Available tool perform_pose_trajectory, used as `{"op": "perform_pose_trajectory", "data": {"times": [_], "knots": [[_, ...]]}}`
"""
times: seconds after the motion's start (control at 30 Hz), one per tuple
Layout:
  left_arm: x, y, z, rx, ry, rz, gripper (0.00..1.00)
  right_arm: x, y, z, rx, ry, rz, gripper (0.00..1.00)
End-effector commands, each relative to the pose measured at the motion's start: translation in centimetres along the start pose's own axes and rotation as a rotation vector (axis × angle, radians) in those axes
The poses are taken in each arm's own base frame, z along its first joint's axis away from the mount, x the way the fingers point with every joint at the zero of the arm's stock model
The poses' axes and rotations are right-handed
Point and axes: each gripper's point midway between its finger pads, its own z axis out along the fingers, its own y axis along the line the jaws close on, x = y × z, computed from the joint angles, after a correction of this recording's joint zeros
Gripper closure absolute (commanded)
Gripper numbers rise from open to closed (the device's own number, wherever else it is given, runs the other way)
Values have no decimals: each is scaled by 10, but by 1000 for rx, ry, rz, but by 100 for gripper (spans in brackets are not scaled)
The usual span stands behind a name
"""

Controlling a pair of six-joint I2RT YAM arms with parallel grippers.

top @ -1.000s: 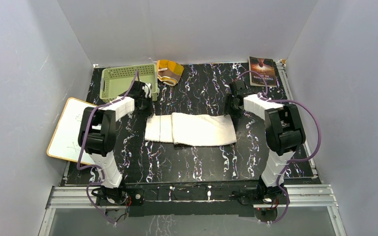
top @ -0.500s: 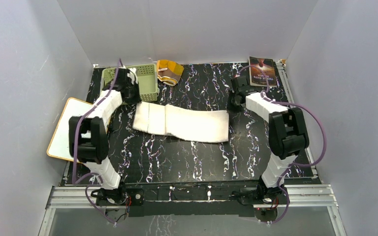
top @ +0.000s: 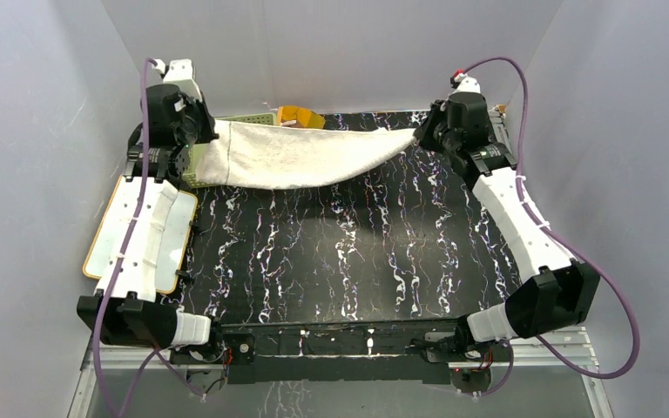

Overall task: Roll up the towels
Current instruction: Flatten out the towel at the center of the board.

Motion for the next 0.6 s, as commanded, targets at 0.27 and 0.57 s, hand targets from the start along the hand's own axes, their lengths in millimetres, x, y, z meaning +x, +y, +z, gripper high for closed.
{"op": "perform_pose_trajectory", "data": {"times": [0.27, 0.57], "knots": [[-70, 4, -202, 18, -393, -50, 100, -106, 71, -205, -382, -462, -80, 100], [10, 39, -210, -163, -198, -90, 55, -86, 54, -245, -352, -488, -73, 100]]}}
